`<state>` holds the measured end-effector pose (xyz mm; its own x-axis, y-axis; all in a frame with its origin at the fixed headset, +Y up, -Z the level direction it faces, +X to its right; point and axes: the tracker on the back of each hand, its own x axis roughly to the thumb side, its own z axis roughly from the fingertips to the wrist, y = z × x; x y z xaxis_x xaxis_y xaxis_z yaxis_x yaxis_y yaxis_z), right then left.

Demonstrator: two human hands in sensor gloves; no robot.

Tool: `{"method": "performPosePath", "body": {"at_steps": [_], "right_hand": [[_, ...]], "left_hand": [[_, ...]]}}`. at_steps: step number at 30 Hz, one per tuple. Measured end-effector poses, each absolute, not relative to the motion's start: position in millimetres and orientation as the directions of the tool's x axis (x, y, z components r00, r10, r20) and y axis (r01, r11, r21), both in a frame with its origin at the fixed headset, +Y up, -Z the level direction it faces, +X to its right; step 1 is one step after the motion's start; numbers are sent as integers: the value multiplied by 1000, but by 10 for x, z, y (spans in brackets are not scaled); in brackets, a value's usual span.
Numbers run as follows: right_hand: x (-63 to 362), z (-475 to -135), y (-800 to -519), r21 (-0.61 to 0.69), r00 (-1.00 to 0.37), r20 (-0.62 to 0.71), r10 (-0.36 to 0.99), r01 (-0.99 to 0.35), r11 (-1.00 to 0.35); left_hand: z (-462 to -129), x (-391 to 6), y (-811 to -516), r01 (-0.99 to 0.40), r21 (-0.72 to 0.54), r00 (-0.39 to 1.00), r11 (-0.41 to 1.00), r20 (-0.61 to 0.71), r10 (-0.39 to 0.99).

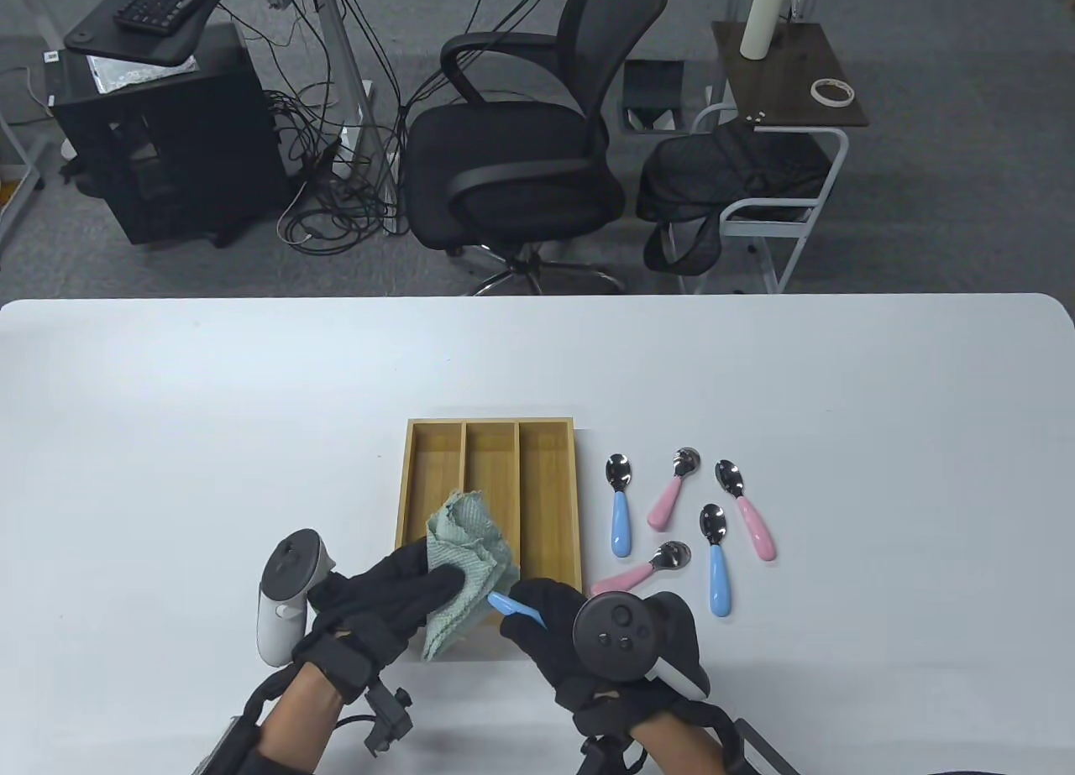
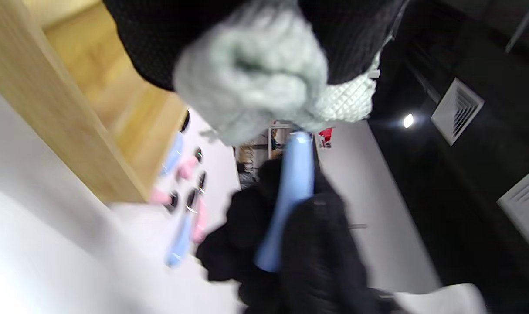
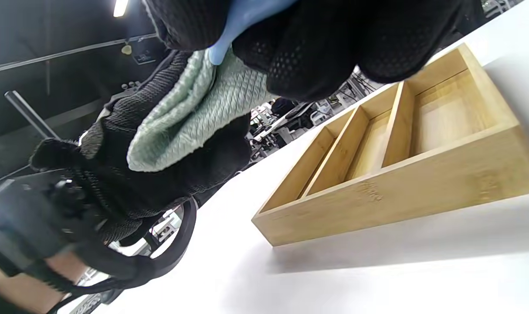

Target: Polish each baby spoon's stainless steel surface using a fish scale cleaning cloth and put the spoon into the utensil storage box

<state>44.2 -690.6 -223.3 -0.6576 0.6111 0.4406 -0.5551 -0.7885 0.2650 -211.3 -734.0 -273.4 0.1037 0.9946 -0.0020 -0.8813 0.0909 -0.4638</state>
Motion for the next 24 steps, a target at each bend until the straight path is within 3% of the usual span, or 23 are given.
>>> {"method": "performPosePath", "body": {"at_steps": [6, 14, 18, 24], "right_hand": [[442, -2208, -6895, 163, -695, 486, 531, -525, -836], [493, -2220, -6892, 134, -717, 477, 508, -513, -848], [466, -2209, -6901, 130, -721, 487, 493, -498, -857], [428, -2185, -6929, 176, -702, 491, 516, -500, -848]], "left_hand": [[-2703, -2140, -7289, -889, -374, 264, 264, 53, 963], [-2718, -2047, -7380, -851, -524, 48, 18, -44, 998], [-2743, -2061, -7429, -843, -536, 9, -40, -88, 996], [-2727, -2076, -7381, -882, -456, 143, 118, -20, 989]]}}
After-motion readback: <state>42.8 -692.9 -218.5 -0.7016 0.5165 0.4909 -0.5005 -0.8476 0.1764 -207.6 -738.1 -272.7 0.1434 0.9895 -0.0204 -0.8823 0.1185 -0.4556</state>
